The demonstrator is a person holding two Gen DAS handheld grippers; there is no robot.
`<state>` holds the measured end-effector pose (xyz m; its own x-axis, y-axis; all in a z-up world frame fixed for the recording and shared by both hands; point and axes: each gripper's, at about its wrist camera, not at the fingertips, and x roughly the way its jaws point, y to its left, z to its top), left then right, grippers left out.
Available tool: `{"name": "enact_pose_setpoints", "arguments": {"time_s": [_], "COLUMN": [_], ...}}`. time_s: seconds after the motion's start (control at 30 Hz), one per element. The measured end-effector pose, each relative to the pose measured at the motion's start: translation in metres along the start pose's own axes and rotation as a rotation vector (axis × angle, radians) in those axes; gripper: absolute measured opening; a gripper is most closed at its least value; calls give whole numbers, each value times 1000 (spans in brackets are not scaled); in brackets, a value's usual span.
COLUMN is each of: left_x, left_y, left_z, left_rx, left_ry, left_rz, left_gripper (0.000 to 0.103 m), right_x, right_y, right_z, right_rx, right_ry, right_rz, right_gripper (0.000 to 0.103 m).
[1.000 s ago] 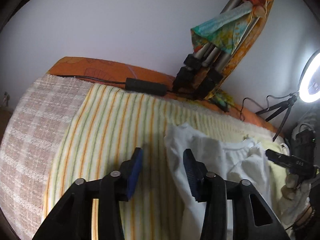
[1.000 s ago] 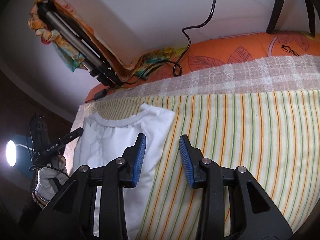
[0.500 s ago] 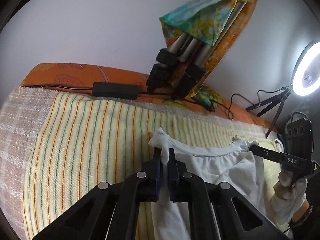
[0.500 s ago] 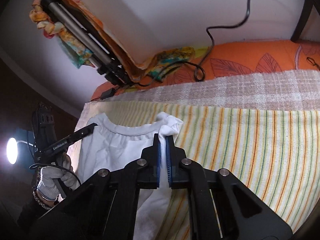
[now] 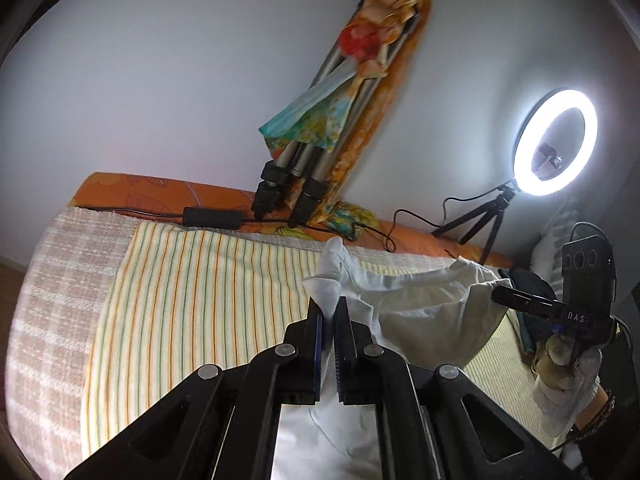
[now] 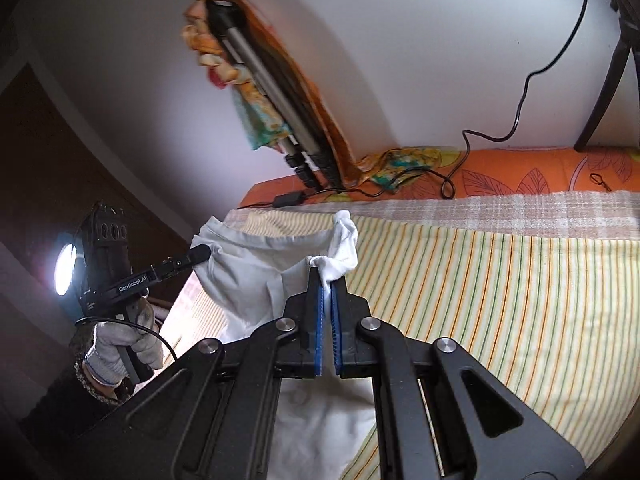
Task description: Fold small clothes
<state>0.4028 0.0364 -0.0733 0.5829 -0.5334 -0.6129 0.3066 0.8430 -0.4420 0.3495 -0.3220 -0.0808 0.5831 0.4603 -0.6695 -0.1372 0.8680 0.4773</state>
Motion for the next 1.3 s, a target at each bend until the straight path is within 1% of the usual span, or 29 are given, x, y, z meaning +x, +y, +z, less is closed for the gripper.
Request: {"name": "enact_pose_setpoints", "arguments": {"time_s": [0.3,0.47,0.53,0.6,0.67,0.83,1.0,1.1,1.2,1.27,1.3], "left_x": [-51,-80,-91,-98,-104,-115,-124,-130,-139,-148,-153], "left_y": [-22,-30,-34,-37,-38,-38,-46,-47,-45,-44,-44], "left_z": [-34,-64,-80,-98,-116,-161,-196,-211,-224,-229,-230], "left_rx": [21,31,37,44,60,95,190,225,232,234,236], "left_ry": [-9,-4,3,23,45,104,147,172,192,197,195], "left_rz": [14,10,6,3,17,51,104,126,128,127,132], "left_gripper": [1,1,1,1,1,1,1,1,6,13,19], "right_x": [-40,-57,-65,-73,-77,-86,-96,-100,-102,-108,-111], "right_y": [39,60,70,81,92,109,119,132,138,138,138], "right_z": [-42,-70,-83,-99,-117,-166,-200,-218,-229,-236,-239], "right_rx": [-78,-117,-139,-169,-212,-256,-290,-374,-433,-455,-462], "right_ry": [24,45,49,60,79,133,150,163,170,176,178], "right_rz": [-5,-13,-17,-28,-48,-71,-111,-168,-222,-244,-254], "right_gripper": [5,5,5,5,5,5,5,5,5,5,5]}}
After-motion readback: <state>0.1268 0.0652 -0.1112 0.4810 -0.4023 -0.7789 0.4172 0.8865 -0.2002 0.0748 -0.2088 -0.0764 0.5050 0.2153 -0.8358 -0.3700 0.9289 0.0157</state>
